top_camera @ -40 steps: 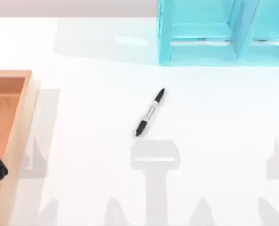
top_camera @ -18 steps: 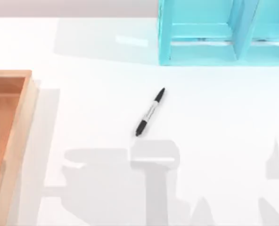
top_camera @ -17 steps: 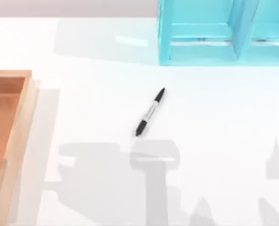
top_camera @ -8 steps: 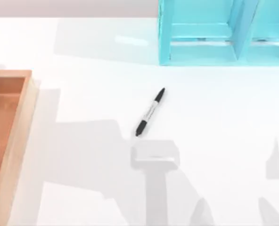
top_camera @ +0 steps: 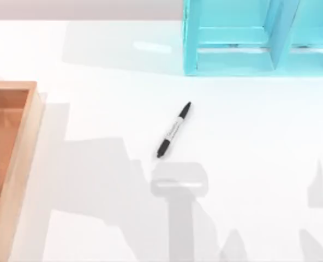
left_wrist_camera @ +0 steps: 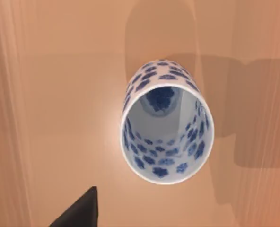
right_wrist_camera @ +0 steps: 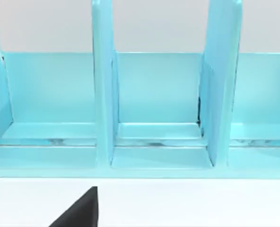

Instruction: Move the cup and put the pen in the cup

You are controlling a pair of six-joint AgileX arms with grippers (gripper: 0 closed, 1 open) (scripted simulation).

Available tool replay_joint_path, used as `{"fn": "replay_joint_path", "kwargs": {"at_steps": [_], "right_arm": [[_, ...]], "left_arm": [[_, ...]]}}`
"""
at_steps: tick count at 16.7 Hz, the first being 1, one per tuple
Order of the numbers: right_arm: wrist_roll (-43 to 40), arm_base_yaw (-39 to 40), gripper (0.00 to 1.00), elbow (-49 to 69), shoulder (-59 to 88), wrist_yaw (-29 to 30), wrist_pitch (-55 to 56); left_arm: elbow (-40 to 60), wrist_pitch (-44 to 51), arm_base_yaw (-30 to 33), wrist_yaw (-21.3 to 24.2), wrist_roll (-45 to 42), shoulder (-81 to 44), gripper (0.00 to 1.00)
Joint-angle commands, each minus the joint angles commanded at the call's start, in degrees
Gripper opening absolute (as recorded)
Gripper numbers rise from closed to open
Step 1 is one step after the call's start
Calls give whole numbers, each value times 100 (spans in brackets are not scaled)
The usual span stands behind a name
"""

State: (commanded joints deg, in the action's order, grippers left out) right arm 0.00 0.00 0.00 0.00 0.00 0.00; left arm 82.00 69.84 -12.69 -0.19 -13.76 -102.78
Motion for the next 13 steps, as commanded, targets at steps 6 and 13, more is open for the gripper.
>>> {"fn": "replay_joint_path", "kwargs": {"at_steps": [6, 13], "right_arm": [[0, 0, 100, 0, 0, 0, 0], [0, 0, 100, 0, 0, 0, 0]], "left_arm": [[-1136, -1555, -29, 1, -35, -352, 100], [-1339, -1782, -36, 1, -43, -417, 92]]}}
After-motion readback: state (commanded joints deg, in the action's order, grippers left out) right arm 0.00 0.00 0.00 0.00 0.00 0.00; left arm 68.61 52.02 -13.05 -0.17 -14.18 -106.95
